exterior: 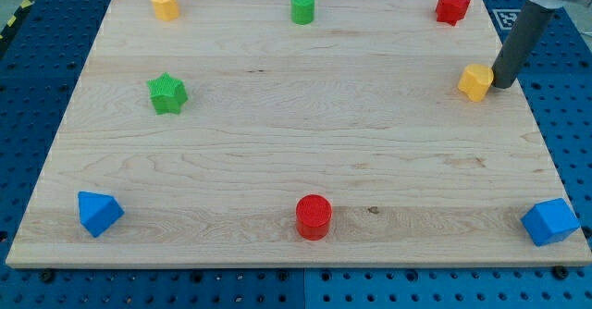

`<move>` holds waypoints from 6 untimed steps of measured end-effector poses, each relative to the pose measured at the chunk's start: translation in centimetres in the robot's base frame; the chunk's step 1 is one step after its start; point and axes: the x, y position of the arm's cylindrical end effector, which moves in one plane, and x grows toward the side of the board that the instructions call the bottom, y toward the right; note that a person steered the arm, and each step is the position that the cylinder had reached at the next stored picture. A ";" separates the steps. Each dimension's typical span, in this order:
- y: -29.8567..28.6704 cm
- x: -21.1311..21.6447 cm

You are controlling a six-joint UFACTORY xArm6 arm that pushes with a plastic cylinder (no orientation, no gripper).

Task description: Move yellow heart towards center

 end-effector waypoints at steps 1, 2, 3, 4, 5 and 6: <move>-1.2 0.8; -2.3 1.4; -2.3 1.4; -4.2 1.4; -7.1 1.6; -10.3 2.2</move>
